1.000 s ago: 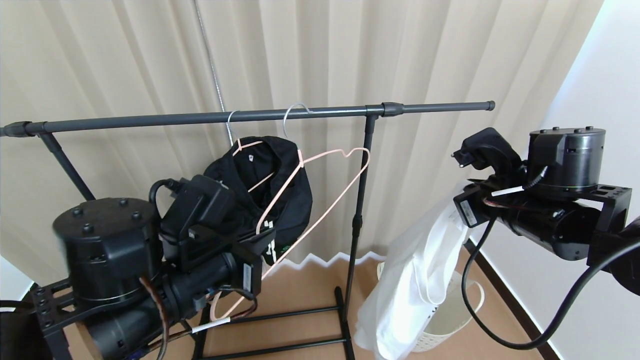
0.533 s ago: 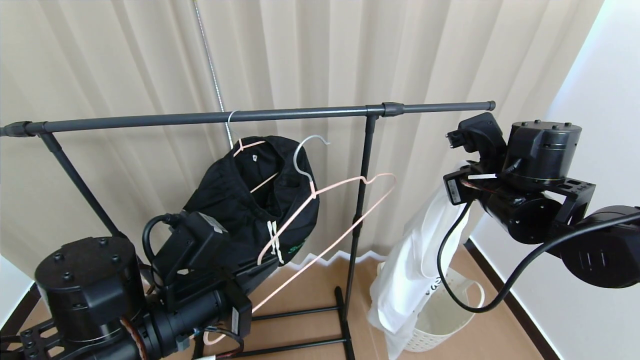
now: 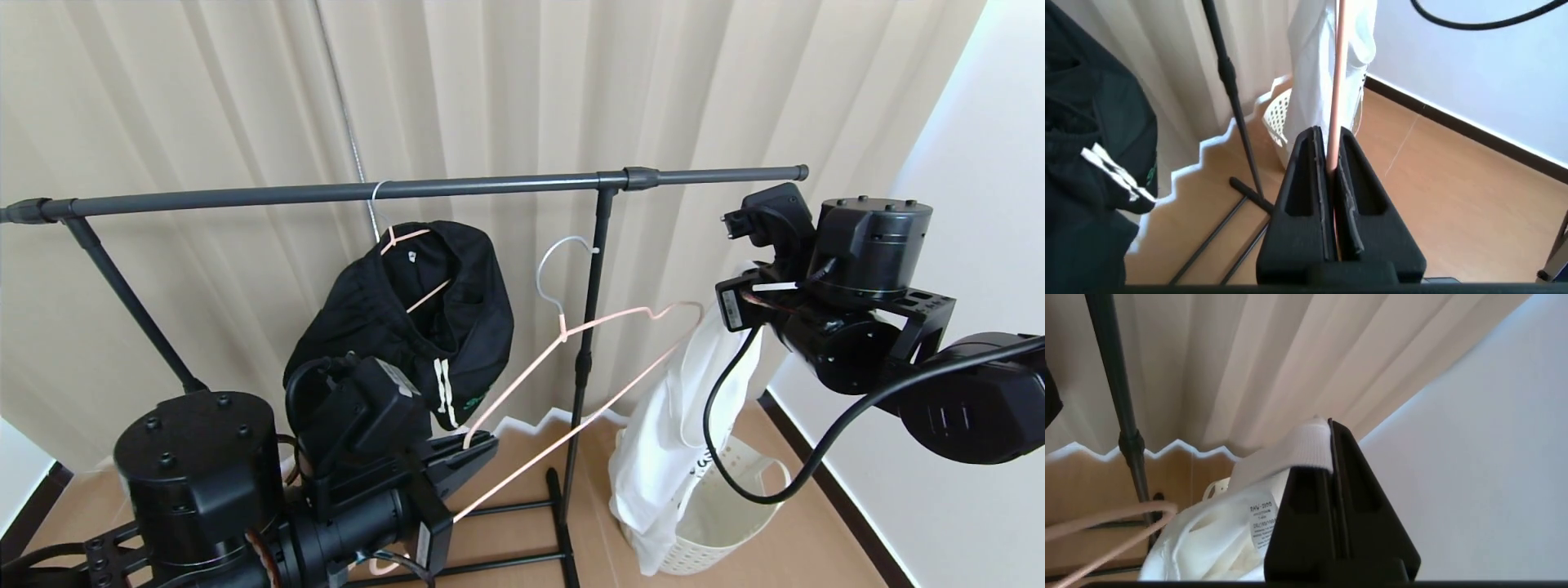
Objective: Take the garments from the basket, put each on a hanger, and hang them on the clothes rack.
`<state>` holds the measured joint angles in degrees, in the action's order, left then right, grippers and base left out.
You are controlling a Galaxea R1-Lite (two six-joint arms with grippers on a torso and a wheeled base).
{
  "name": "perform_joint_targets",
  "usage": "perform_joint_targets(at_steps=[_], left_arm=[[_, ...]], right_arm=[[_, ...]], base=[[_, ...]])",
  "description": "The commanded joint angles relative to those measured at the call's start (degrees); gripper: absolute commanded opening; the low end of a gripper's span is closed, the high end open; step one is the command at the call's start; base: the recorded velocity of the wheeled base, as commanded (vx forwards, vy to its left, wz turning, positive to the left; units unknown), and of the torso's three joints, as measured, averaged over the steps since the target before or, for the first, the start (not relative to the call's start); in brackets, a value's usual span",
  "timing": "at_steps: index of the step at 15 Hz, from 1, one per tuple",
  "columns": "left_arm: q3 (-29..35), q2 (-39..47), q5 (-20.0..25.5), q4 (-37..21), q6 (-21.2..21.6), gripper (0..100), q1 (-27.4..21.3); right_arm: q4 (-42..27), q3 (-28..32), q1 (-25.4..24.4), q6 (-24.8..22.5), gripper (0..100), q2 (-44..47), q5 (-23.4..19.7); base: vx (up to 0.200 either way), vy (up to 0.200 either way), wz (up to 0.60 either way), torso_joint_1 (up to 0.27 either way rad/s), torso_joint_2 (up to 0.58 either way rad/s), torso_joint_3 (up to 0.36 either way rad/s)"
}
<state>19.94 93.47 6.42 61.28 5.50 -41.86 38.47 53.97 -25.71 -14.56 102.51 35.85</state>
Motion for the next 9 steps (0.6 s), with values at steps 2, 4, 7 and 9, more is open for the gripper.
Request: perform_joint_targets(at_steps=[2, 4, 7, 9], left_arm=[[2.0, 1.7, 0.0, 0.0, -0.1, 0, -1.6], [3.2, 2.8, -0.1, 0.0, -0.1, 0, -1.6], [4.8, 5.3, -0.5, 1.7, -0.3, 0, -1.6], [4.8, 7.1, -0.8, 5.0, -0.3, 0, -1.4]], right_arm=[[0.0, 0.1, -0.7, 0.1, 0, 0.2, 0.0], [-0.1, 0.0, -1.8, 0.8, 0, 0.3, 0.0], [-0.1, -0.4, -2.9, 0.8, 0, 0.1, 0.0], [-0.1, -0.5, -3.2, 0.8, 0, -0.1, 0.0]], base=[[0.0, 0.0, 0.0, 0.0, 0.0, 0.0], [0.0, 0.0, 0.0, 0.0, 0.0, 0.0], [0.0, 0.0, 0.0, 0.0, 0.0, 0.0], [0.0, 0.0, 0.0, 0.0, 0.0, 0.0]])
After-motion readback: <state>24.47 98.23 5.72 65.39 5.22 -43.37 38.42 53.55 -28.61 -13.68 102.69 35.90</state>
